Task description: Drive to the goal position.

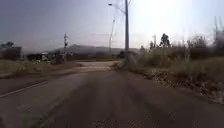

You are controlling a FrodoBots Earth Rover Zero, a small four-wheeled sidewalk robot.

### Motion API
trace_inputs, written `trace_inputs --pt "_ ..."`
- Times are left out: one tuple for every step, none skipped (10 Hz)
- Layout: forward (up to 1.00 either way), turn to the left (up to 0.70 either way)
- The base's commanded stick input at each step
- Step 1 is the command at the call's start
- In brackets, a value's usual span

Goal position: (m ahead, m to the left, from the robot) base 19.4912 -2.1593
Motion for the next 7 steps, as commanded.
trace_inputs --pt "1.0 0.27" --pt "1.0 0.27" --pt "1.0 0.27" --pt "1.0 0.0" --pt "1.0 0.0" --pt "1.0 0.0" --pt "1.0 0.0"
